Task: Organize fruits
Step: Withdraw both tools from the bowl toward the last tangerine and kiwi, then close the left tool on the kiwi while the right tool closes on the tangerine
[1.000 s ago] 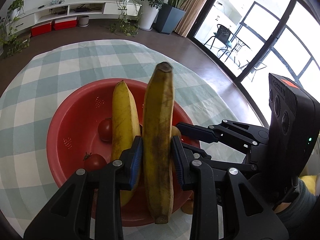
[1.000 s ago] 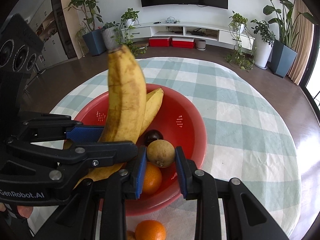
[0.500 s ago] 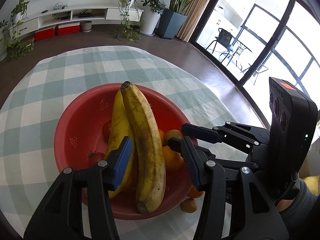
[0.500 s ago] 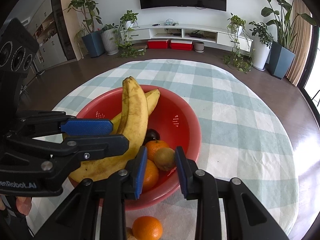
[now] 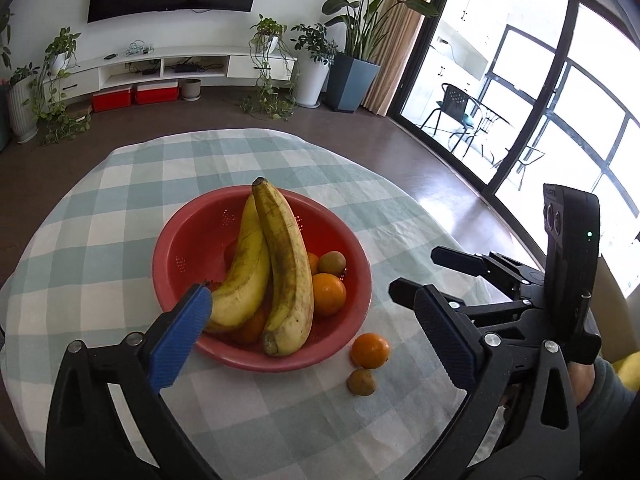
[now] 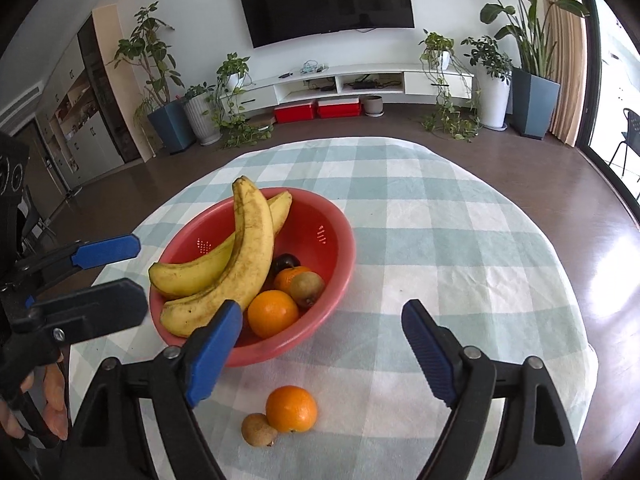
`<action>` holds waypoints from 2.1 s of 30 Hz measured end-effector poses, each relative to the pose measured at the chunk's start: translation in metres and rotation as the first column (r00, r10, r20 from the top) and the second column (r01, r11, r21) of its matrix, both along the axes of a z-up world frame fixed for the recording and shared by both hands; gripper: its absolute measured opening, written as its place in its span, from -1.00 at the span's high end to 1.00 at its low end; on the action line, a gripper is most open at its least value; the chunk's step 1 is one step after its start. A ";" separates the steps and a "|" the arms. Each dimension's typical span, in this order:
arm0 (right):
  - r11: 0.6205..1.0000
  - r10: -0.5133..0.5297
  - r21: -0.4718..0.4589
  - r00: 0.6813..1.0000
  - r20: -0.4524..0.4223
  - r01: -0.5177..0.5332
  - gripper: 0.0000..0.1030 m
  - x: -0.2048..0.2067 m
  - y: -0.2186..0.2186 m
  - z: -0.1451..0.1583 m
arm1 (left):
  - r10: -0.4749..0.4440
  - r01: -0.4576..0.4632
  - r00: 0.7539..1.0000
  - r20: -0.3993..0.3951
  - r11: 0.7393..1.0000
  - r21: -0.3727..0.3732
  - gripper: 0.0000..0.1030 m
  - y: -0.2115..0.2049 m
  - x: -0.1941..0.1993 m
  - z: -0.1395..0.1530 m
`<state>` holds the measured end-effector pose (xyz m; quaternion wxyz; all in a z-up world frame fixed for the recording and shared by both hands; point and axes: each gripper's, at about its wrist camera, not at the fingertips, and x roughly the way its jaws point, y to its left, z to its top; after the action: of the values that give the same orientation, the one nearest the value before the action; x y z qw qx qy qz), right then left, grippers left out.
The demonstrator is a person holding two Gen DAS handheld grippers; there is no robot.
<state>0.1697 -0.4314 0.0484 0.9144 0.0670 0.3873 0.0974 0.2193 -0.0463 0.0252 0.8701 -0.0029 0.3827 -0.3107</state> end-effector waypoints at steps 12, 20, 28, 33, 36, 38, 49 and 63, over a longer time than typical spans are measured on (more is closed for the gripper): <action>0.972 -0.148 0.180 0.988 -0.037 0.152 -0.75 -0.094 -0.051 -0.030 | -0.130 0.111 0.988 0.089 0.975 0.190 -1.00 -0.021 -0.087 -0.058; 0.969 -0.141 0.199 0.989 -0.037 0.146 -0.76 -0.133 -0.044 -0.027 | -0.177 0.164 0.984 0.012 0.933 0.321 -0.99 -0.056 -0.082 -0.085; 0.973 -0.128 0.186 0.991 -0.037 0.133 -0.76 -0.143 -0.045 -0.026 | -0.134 0.133 0.991 -0.020 0.931 0.339 -0.99 -0.075 -0.065 -0.099; 0.972 -0.127 0.193 0.991 -0.034 0.132 -0.76 -0.145 -0.047 -0.025 | -0.133 0.129 0.991 -0.012 0.930 0.343 -0.96 -0.086 -0.059 -0.099; 0.971 -0.129 0.199 0.991 -0.037 0.134 -0.76 -0.145 -0.049 -0.026 | -0.135 0.134 0.991 -0.022 0.929 0.345 -0.73 -0.091 -0.056 -0.102; 0.972 -0.126 0.196 0.991 -0.035 0.130 -0.76 -0.146 -0.048 -0.025 | -0.132 0.133 0.991 -0.028 0.929 0.345 -0.65 -0.094 -0.054 -0.104; 0.974 -0.121 0.189 0.992 -0.031 0.124 -0.75 -0.146 -0.047 -0.024 | -0.115 0.125 0.992 -0.048 0.931 0.342 -0.41 -0.092 -0.043 -0.116; 0.978 -0.118 0.172 0.993 -0.025 0.121 -0.74 -0.147 -0.044 -0.022 | -0.128 0.143 0.990 -0.067 0.932 0.334 0.07 -0.086 -0.037 -0.125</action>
<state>0.0227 -0.4756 0.0260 0.9064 0.1701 0.3793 0.0752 0.1827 -0.1324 -0.0997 0.8256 0.1660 0.4487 -0.2993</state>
